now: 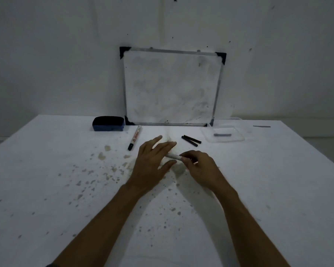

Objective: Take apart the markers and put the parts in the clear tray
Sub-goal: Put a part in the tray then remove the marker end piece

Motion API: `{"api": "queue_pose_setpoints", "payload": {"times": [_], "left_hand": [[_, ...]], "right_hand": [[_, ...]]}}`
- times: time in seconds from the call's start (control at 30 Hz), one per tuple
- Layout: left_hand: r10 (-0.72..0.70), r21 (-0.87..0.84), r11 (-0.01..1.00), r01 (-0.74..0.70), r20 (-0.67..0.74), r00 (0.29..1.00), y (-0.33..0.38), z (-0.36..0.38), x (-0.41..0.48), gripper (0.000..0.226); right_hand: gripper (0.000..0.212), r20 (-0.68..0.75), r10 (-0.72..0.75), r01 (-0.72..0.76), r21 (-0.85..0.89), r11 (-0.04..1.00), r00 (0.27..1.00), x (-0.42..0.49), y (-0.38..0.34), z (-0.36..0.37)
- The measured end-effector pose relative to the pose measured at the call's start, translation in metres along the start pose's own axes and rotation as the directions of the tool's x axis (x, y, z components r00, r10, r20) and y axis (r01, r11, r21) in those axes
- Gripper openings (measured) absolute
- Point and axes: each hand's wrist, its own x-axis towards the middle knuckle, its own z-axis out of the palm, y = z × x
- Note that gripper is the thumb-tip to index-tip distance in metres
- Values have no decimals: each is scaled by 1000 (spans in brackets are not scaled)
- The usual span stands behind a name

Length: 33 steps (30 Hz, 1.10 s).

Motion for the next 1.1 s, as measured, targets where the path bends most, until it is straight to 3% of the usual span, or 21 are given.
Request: {"api": "queue_pose_setpoints", "payload": {"times": [0.13, 0.27, 0.37, 0.5, 0.67, 0.73, 0.83, 0.97, 1.03, 1.1], "left_hand": [[-21, 48, 999, 23, -56, 998, -4, 4, 0, 32], [-97, 34, 994, 100, -93, 991, -5, 2, -2, 24], [-229, -52, 973, 224, -150, 962, -5, -2, 1, 22], [-340, -230, 924, 304, -135, 931, -8, -2, 2, 25], [-345, -234, 921, 312, -115, 932, -7, -1, 2, 26], [-380, -270, 900, 342, -102, 920, -6, -2, 2, 26], [-415, -305, 875, 376, -72, 907, -3, -2, 3, 27], [-469, -601, 680, 419, 83, 879, 0, -2, 4, 30], [-448, -673, 601, 432, 164, 879, 0, -4, 3, 28], [-398, -662, 599, 451, 242, 885, -2, -4, -1, 28]], "right_hand": [[26, 4, -18, 18, 46, 999, 1000, 8, 1, -1], [42, -62, 127, -113, 193, 975, 990, 22, 8, -10], [54, -190, 241, -183, 279, 943, 952, 39, 19, -10], [36, -288, 314, -280, 152, 948, 905, 64, 33, -5], [28, -326, 273, -307, -59, 950, 905, 69, 35, 8], [26, -323, 254, -268, 0, 963, 912, 63, 34, 9], [21, -265, 234, -166, 256, 952, 935, 44, 31, 2], [20, -161, 198, -58, 619, 783, 967, 15, 32, -6], [20, -105, 266, -64, 828, 557, 958, 11, 34, -10], [24, -3, 299, -98, 942, 320, 954, 14, 32, -12]]}}
